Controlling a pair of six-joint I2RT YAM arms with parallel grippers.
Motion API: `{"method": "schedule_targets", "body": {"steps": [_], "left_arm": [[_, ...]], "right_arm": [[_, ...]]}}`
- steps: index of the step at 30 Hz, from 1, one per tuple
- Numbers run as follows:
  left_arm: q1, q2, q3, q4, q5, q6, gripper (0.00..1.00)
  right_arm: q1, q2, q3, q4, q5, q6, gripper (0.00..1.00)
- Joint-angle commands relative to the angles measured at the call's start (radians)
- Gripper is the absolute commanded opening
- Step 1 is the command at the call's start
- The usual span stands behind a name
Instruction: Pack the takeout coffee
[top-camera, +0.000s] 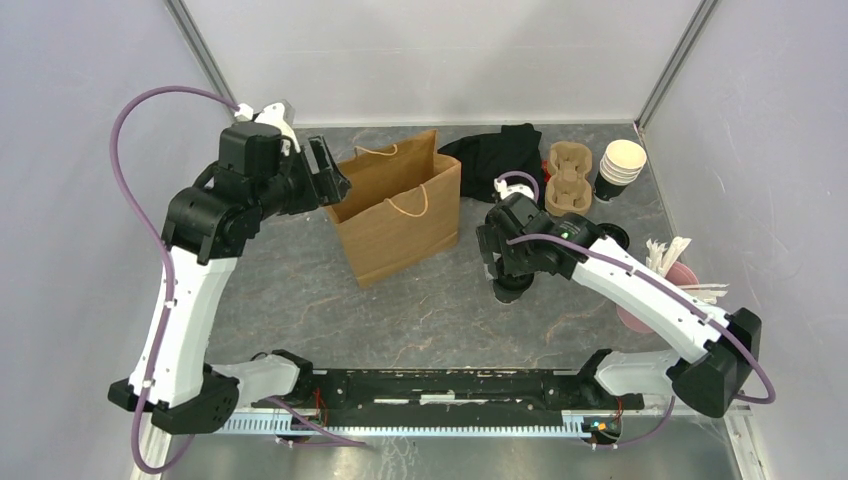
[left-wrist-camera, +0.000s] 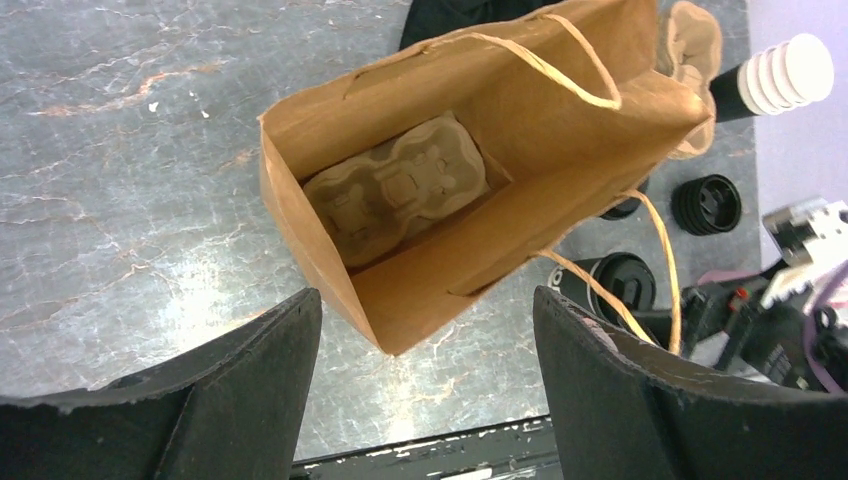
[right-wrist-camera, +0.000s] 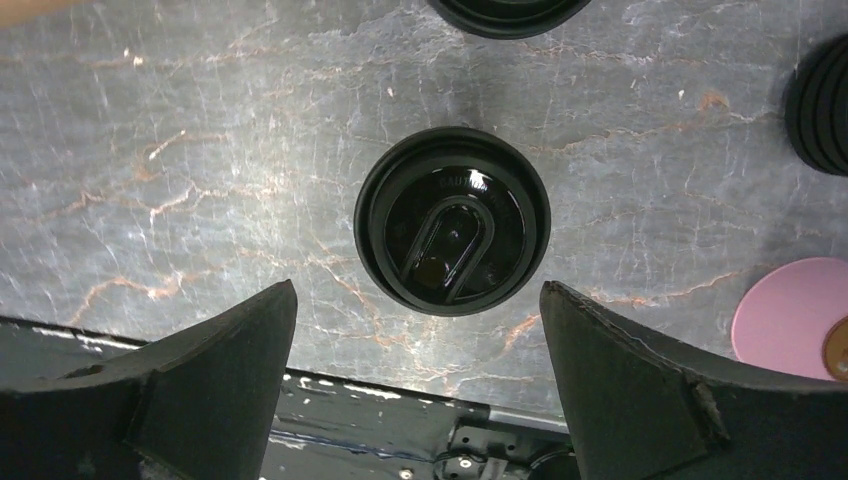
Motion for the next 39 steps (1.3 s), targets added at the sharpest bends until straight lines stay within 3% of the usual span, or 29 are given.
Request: {"method": "schedule_targets", "body": {"steps": [1, 5, 12, 39], "left_arm": [[0.001, -0.065, 0.011, -0.013, 0.069, -0.019, 0.84], [0.0, -0.122, -0.028, -0.015, 0.075, -0.037, 0.84], [0.0, -0.164, -0.035, -0.057, 0.061, -0.023, 0.85], [0.0, -0.119, 0.016, -0.083, 0.054, 0.036, 0.86]], "right_arm": [[0.003, 0.008, 0.048, -0.022, 0.105, 0.2, 0.98], [0.001, -0.016, -0.022, 0.042, 0.106, 0.313, 0.98], [0.002, 0.007, -0.069, -0.004, 0.146, 0.439, 0.98], [0.002, 0.079, -0.101, 0.073, 0.19, 0.352, 0.83]]}}
